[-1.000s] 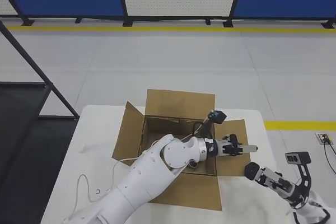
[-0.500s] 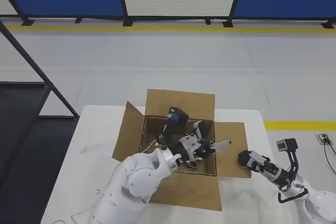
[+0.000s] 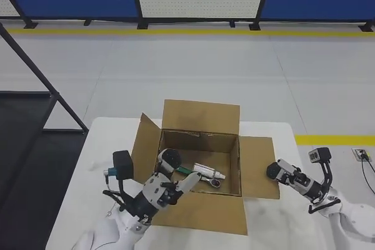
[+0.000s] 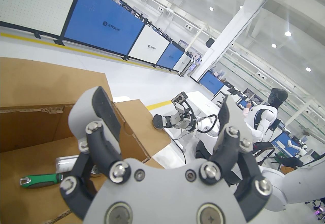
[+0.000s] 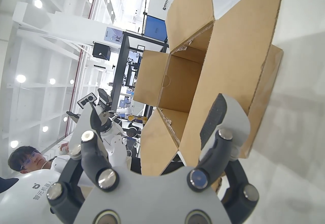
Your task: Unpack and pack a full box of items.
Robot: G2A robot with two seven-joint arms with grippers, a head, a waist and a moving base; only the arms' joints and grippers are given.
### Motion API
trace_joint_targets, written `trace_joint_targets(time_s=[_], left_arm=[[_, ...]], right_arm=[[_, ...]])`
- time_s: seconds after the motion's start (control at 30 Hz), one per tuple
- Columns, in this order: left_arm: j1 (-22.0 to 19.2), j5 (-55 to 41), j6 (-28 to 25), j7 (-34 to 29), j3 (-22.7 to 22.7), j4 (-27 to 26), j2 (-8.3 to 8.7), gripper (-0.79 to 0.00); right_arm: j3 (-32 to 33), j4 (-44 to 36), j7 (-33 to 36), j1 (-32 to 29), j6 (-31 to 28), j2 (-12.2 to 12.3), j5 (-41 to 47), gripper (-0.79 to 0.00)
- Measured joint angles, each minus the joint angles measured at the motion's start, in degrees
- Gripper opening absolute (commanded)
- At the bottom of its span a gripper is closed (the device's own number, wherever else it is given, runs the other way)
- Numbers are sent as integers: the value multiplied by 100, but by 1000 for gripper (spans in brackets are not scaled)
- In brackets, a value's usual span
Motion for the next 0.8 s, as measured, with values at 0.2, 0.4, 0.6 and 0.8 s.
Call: trace_joint_targets(time_s=[0.2, 0.4, 0.6, 0.8], left_arm=[[-155, 664, 473, 429, -101, 285, -13, 0], [-175, -31, 996, 507, -553, 770, -10, 0], [43, -830, 1013, 415, -1124, 955, 31, 0], [152, -1125, 1012, 303, -1424, 1075, 69, 0]], right_arm=[[-135, -151, -58, -26, 78, 9, -67, 0], [-479, 8, 85, 220, 333, 50, -504, 0], [-629, 120, 200, 356, 258, 106, -870, 0], [-672, 96, 111, 370, 289, 148, -938, 0]])
